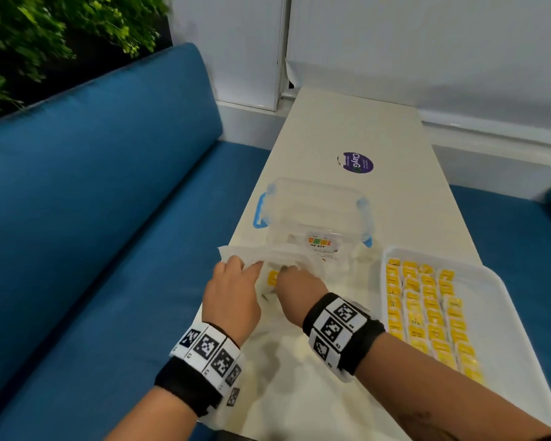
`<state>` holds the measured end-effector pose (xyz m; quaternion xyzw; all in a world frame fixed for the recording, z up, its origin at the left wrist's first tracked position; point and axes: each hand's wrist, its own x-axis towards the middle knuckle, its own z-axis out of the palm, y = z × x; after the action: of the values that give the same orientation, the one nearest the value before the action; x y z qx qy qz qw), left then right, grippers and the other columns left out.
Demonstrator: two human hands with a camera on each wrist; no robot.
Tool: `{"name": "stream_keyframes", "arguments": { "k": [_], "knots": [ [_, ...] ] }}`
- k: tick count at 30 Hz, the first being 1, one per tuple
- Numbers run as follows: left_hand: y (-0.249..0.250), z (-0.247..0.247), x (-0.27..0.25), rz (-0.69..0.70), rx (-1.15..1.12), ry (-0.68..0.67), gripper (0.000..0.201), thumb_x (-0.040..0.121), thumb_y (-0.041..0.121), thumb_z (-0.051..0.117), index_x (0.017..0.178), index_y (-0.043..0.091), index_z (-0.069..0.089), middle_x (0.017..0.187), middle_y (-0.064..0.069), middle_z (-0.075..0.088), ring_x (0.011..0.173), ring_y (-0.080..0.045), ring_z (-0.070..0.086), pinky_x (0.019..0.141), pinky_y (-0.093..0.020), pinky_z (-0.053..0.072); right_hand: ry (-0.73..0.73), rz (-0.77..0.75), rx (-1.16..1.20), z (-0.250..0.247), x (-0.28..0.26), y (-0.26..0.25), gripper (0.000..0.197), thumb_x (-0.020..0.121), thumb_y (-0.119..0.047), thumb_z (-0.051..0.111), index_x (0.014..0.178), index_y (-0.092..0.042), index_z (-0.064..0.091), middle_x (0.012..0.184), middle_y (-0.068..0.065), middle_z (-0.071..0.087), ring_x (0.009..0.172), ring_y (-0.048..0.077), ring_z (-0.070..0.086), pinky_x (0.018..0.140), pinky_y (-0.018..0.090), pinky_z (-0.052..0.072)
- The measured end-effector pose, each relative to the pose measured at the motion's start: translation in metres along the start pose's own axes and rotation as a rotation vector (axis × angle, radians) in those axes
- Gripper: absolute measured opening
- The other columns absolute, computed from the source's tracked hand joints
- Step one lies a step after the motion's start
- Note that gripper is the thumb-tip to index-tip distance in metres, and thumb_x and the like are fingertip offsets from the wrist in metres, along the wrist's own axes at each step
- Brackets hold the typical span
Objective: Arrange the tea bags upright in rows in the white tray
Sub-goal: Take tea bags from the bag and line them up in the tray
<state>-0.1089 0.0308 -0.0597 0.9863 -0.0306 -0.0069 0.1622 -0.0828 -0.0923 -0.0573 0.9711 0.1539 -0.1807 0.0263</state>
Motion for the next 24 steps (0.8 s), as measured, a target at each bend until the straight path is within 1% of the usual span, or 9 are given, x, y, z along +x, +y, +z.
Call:
{"name": "stream_keyframes", "arguments": {
  "k": [2,4,6,8,10,15,18,20,24],
  "knots": [
    [0.005,-0.003,0.0,0.074,-0.016,0.087,0.062,0.065,-0.007,0.056,0.12,0.02,0.063,0.091,-0.008,0.052,0.078,-0.028,0.05,0.063,-0.031,0.035,0.05,-0.1,-0.041,0.008,0.001,-0.002,0.04,0.089,0.001,0.044,0.13,0.002,0.042,0.13,0.02,0.044,0.12,0.035,0.043,0.094,0.039,0.042],
    [0.009,-0.006,0.001,0.063,-0.064,0.044,0.062,0.076,-0.007,0.048,0.132,0.02,0.052,0.105,-0.008,0.047,0.087,-0.026,0.049,0.066,-0.029,0.035,0.093,-0.193,0.011,0.015,0.003,-0.003,0.049,0.087,0.001,0.044,0.136,-0.001,0.037,0.135,0.019,0.04,0.125,0.035,0.038,0.1,0.041,0.037],
    [0.012,-0.009,-0.001,0.051,-0.075,-0.023,0.062,0.084,-0.004,0.039,0.139,0.024,0.039,0.115,-0.005,0.039,0.097,-0.022,0.046,0.069,-0.025,0.035,0.168,-0.154,0.135,0.018,0.003,-0.001,0.056,0.089,-0.004,0.044,0.143,-0.007,0.03,0.143,0.015,0.035,0.132,0.034,0.033,0.11,0.041,0.031],
    [0.015,-0.012,-0.005,0.088,-0.047,-0.005,0.059,0.084,-0.005,0.038,0.135,0.025,0.04,0.114,-0.003,0.037,0.098,-0.021,0.044,0.068,-0.024,0.036,0.233,-0.066,0.201,0.022,0.004,0.002,0.059,0.091,-0.023,0.05,0.144,-0.014,0.027,0.144,0.014,0.036,0.131,0.034,0.036,0.11,0.043,0.032],
    [0.02,-0.014,-0.01,0.118,-0.024,-0.017,0.056,0.083,-0.005,0.038,0.13,0.024,0.043,0.113,-0.002,0.036,0.096,-0.02,0.041,0.067,-0.024,0.036,0.173,0.02,0.166,0.025,0.005,0.005,0.062,0.086,-0.037,0.057,0.139,-0.017,0.032,0.137,0.01,0.045,0.125,0.032,0.045,0.104,0.042,0.038],
    [0.033,-0.021,-0.019,0.172,0.031,-0.006,0.051,0.082,-0.004,0.034,0.124,0.023,0.046,0.108,0.001,0.033,0.088,-0.015,0.027,0.064,-0.025,0.033,-0.028,0.169,0.018,0.035,0.025,0.002,0.04,0.084,-0.03,0.056,0.12,-0.015,0.046,0.12,0.009,0.055,0.111,0.031,0.053,0.098,0.043,0.044],
    [0.036,-0.022,-0.023,0.213,-0.046,0.078,0.051,0.077,-0.009,0.037,0.116,0.017,0.055,0.095,0.002,0.028,0.084,-0.017,0.029,0.057,-0.028,0.032,-0.077,0.147,0.082,0.033,0.024,0.002,0.035,0.09,-0.02,0.05,0.124,-0.008,0.049,0.121,0.015,0.059,0.11,0.034,0.056,0.093,0.043,0.047],
    [0.036,-0.021,-0.024,0.256,-0.101,0.14,0.047,0.067,-0.015,0.044,0.101,0.011,0.064,0.086,0.002,0.03,0.074,-0.018,0.032,0.046,-0.022,0.02,-0.138,0.12,0.046,0.036,0.024,0.006,0.036,0.095,-0.013,0.045,0.129,-0.002,0.046,0.126,0.017,0.056,0.117,0.033,0.055,0.096,0.042,0.044],
    [0.034,-0.02,-0.024,0.292,-0.13,0.209,0.048,0.048,-0.021,0.056,0.08,0.012,0.068,0.076,0.006,0.03,0.061,-0.014,0.033,0.045,-0.011,0.004,-0.159,0.127,-0.015,0.041,0.022,0.012,0.035,0.099,-0.013,0.038,0.133,-0.004,0.042,0.133,0.015,0.051,0.123,0.03,0.05,0.104,0.039,0.038]
  ]
}}
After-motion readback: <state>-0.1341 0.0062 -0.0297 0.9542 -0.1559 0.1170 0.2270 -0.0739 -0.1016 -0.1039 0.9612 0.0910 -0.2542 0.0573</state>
